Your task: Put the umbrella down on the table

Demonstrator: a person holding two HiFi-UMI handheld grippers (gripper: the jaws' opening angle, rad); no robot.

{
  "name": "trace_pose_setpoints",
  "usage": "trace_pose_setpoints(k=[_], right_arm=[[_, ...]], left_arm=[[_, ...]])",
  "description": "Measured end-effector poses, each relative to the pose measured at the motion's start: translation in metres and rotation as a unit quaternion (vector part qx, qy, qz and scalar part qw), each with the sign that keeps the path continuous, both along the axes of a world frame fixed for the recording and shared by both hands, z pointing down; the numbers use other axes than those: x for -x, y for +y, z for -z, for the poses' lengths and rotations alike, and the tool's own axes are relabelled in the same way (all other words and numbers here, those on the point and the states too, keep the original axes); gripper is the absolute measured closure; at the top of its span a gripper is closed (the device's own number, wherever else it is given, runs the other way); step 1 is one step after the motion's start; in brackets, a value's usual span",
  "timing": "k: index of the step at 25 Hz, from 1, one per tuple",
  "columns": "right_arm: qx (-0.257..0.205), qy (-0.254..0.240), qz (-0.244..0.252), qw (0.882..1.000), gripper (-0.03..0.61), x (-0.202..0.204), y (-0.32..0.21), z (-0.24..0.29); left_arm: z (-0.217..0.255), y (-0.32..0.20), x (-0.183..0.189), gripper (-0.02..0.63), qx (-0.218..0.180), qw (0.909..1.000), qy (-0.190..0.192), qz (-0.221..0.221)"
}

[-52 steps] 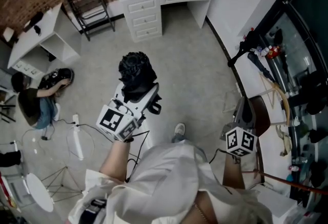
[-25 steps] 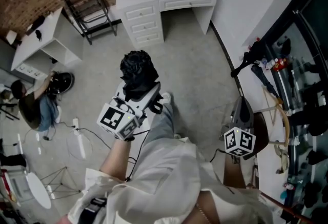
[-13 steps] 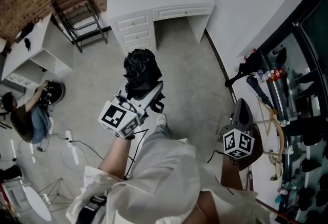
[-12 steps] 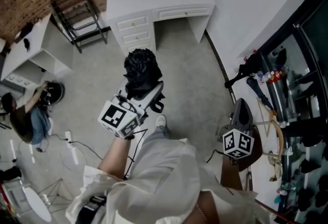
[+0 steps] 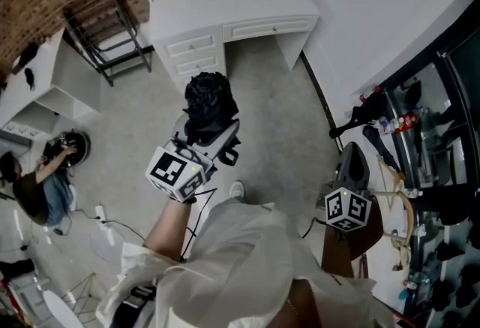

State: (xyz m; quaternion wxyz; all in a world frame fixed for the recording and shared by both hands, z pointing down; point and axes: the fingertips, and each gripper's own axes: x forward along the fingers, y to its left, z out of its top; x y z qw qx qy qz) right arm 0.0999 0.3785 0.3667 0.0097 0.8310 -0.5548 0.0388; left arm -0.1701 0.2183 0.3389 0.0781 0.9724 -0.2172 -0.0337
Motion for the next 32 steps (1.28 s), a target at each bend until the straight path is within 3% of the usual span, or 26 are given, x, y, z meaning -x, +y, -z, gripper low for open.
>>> trace_pose_setpoints(k=[16, 26, 32], right_arm=[[0.014, 0.018, -0.003, 1.000, 0.560, -0.018, -0.100, 0.004], [0.004, 0.005, 0.027, 1.000, 0.560, -0.078, -0.198, -0.008], [0.000, -0.005, 0.051, 0.999, 0.560, -0.134, -0.266, -0.010]], left_arm=[[-0.010, -0.092, -0.026, 0.348, 0.020, 0.9994, 0.022, -0.016], [-0.010, -0.172, -0.091, 0.348, 0.008, 1.0000, 0.005, -0.003], [-0.006, -0.234, -0.160, 0.348, 0.005, 1.0000, -0.006, 0.001]])
